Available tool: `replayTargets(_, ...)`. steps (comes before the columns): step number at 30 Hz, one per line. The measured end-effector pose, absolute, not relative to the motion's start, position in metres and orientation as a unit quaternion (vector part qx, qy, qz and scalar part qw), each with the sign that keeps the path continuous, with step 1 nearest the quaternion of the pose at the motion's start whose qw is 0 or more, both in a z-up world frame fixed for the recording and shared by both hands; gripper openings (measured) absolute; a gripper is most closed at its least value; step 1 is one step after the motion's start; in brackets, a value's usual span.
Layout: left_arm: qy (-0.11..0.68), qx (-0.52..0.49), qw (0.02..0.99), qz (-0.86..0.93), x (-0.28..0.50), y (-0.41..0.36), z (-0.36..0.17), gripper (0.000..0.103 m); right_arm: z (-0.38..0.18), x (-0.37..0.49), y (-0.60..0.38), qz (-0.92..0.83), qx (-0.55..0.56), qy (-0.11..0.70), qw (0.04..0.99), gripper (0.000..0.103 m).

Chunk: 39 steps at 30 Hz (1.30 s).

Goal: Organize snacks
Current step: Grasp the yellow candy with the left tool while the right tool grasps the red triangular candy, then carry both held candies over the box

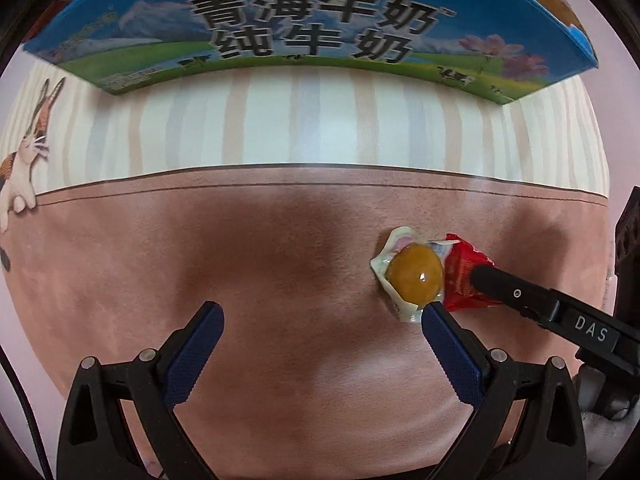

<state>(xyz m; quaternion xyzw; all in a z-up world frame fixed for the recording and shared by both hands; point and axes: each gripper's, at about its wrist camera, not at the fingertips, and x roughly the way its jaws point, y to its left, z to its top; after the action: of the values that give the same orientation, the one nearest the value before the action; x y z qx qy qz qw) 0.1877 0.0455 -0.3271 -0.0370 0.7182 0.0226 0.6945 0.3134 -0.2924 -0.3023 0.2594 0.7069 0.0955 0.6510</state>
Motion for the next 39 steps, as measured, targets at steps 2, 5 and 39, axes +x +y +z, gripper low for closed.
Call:
replayTargets(2,0.721,-0.04,0.691,0.012,0.19,0.038,-0.329,0.101,-0.292,0.308,-0.294,0.088,0.22,0.703,0.67,0.049)
replayTargets(5,0.731,-0.05,0.681,-0.003,0.195,0.027,-0.337,0.101,-0.284,0.305,-0.305,0.076,0.197,0.702,0.68,0.049)
replayTargets(39,0.7,-0.083,0.707,-0.056,0.201,0.041,-0.305,0.044,-0.232,0.315,-0.31,0.117,0.206,0.656,0.716,0.051)
